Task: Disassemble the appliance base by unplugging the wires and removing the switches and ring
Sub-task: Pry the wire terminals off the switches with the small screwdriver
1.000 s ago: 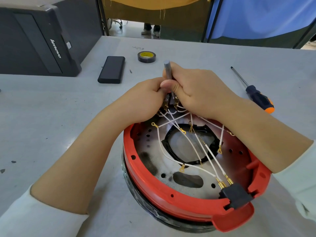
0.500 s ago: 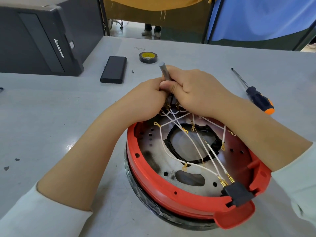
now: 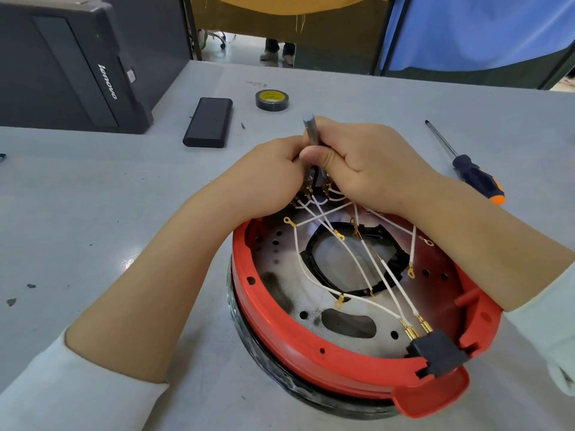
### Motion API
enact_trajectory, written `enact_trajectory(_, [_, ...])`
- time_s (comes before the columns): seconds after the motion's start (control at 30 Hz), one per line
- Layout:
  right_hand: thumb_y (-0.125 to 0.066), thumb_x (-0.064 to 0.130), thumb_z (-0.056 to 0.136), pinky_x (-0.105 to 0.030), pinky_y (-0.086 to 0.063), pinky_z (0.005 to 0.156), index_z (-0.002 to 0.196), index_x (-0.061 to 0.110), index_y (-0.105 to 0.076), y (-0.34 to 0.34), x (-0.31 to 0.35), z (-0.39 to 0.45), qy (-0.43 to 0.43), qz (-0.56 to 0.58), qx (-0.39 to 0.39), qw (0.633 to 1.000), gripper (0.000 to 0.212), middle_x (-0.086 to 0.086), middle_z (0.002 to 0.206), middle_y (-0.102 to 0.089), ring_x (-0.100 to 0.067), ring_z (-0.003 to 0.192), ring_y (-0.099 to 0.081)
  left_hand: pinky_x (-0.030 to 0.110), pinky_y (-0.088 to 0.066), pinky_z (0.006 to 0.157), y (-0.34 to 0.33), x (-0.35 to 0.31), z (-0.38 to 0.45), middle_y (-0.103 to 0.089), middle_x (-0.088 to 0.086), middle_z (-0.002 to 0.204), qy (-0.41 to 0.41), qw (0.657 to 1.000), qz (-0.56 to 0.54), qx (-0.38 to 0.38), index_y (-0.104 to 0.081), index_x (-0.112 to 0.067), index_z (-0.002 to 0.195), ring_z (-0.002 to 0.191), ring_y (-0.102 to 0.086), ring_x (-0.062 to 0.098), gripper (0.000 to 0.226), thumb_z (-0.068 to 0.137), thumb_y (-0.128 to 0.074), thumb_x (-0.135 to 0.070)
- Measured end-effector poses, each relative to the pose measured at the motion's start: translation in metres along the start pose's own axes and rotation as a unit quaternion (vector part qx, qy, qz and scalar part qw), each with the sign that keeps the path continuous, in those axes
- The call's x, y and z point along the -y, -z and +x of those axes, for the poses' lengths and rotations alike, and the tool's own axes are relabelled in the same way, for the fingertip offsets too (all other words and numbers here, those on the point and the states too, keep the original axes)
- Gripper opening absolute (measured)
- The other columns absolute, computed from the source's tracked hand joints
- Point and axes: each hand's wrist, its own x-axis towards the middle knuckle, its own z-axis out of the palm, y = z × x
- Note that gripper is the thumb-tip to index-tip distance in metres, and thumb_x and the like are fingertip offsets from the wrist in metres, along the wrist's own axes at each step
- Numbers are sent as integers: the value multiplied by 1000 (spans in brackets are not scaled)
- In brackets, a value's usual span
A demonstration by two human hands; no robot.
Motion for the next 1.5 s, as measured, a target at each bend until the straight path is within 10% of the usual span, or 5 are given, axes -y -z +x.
enact_trajectory(0.6, [-35,42,100,-30,-41,58,91,28,-45,-4,-4,4,-48,71,-6,996,20,13,60,-48,-5,59,-50,10,-32,45,-3,2,3,-50,-10,66,1,1000,14,-6,-59,-22,103,53,-46,0,23,101,-36,-26])
enact_trajectory(0.77, [-38,40,101,-37,-45,67,82,30,-47,-4,-3,11,-99,121,-7,988,22,9,69,-57,-6,65,-54,14,-35,64,-2,1,3,-63,0,97,-5,1000,16,5,-59,-19,114,78,-52,9,26,101,-36,-22])
enact_trajectory(1.27, [-32,44,96,-31,-36,54,99,16,-56,-2,1,1,14,-25,-16,999,38,13,67,-48,-14,61,-48,11,-29,37,-1,2,2,-50,-6,63,5,1000,8,4,-49,-29,76,50,-42,8,28,93,-36,-11])
enact_trajectory(1.5, [-38,39,101,-29,-40,59,89,30,-47,-5,-2,6,-70,94,3,993,18,13,63,-51,-2,62,-50,10,-32,45,-3,4,3,-53,-6,67,0,1000,10,-9,-60,-19,103,56,-45,4,25,100,-36,-24])
